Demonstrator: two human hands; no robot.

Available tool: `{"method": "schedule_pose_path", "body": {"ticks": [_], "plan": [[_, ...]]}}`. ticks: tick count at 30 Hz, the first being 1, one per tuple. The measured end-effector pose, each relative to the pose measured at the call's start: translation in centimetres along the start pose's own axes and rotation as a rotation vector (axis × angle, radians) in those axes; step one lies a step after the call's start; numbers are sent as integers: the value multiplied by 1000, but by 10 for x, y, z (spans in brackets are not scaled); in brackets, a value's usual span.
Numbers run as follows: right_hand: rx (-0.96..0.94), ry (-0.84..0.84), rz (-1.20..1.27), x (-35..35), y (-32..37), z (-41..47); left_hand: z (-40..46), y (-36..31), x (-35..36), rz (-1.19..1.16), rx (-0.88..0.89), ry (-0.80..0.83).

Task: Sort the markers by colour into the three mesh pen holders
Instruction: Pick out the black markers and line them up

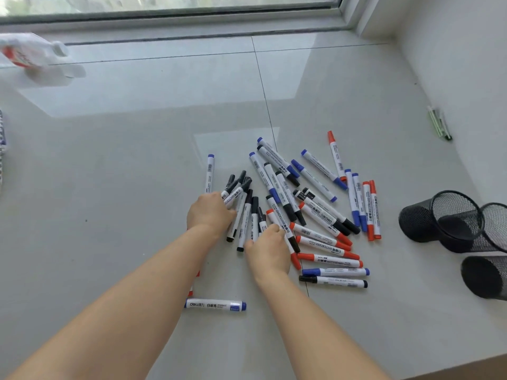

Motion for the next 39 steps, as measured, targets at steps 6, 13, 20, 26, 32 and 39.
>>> {"method": "schedule_pose_path", "body": {"ticks": [6, 13, 20, 26, 32, 39], "plan": [[-8, 62, 37, -1, 1, 6, -3, 1, 3, -104, -98, 66], [-99, -10, 46, -25, 8, -15, -36, 31, -21, -338, -153, 12], [-176, 270, 539, 6, 50, -77, -99, 115, -32, -822, -295, -46], [-196, 558, 617, 86, 77, -136, -160, 200, -9, -888, -448, -143], [-203, 573, 496, 142, 79, -157, -198, 252, 23, -751, -561, -191], [-510, 334, 221, 162, 84, -170, -216, 259, 42, -296, -585, -369]]}}
Point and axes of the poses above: each hand's wrist, its own z-axis towards the middle knuckle, its own x-axis out of the palm, y = z × x, the point moved 5 cm from there along z, towards the middle knuckle
